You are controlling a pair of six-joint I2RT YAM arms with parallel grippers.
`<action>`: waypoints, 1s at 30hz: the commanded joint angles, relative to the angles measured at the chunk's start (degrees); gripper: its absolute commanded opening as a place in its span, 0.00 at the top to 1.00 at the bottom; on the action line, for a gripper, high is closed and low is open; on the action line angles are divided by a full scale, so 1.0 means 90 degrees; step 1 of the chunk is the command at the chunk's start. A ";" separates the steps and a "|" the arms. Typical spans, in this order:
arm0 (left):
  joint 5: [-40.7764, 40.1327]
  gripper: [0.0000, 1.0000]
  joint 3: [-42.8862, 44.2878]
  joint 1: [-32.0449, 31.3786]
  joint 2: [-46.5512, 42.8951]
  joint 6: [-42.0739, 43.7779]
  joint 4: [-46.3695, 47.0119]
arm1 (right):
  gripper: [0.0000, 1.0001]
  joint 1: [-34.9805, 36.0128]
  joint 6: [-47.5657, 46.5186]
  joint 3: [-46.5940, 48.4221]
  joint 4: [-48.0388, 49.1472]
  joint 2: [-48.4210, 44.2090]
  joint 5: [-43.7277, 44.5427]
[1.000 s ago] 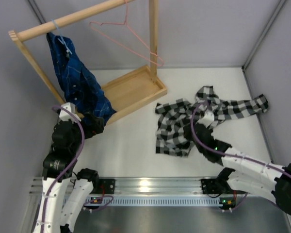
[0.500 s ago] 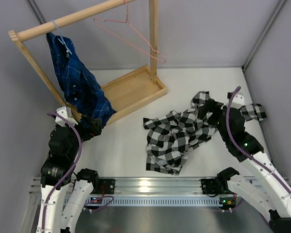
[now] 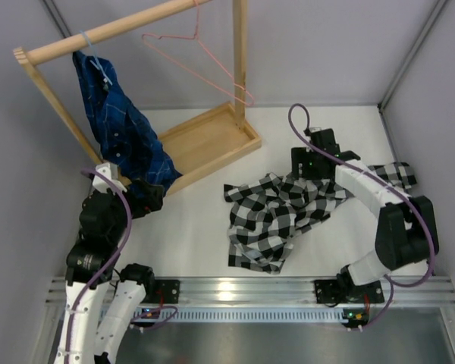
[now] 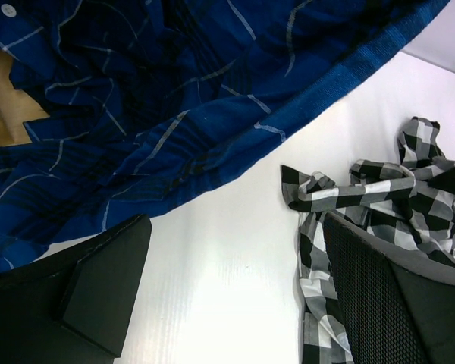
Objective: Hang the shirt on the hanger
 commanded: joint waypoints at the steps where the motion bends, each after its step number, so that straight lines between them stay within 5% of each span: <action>1: 0.0323 0.02 -0.0051 -0.0033 0.0073 0.0109 0.0413 | 0.29 0.0020 -0.0148 0.0233 -0.0186 0.0490 0.0236; 5: 0.0362 0.02 -0.0061 -0.0033 0.0063 0.0109 0.0422 | 0.72 0.0313 -0.0187 -0.0216 0.0536 0.0121 -0.0466; 6: 0.0362 0.02 -0.0061 -0.0033 0.0063 0.0118 0.0432 | 1.00 0.0362 -0.0090 -0.0198 0.0566 -0.0112 -0.0409; 14: 0.0323 0.02 -0.0061 -0.0033 0.0014 0.0109 0.0422 | 1.00 0.0772 -0.0099 -0.0607 0.2088 -0.2678 -0.1918; 22: 0.0293 0.02 -0.0061 -0.0033 -0.0025 0.0089 0.0432 | 1.00 0.0841 0.0125 -0.0891 0.1965 -0.4801 -0.2948; 26: 0.0216 0.02 -0.0070 -0.0033 -0.0122 0.0079 0.0422 | 1.00 0.0938 0.1323 -0.2242 0.2226 -0.5386 -0.3804; 30: 0.0215 0.02 -0.0070 -0.0033 -0.0191 0.0070 0.0422 | 0.96 0.0948 0.1687 -0.2980 0.0816 -0.6285 -0.2433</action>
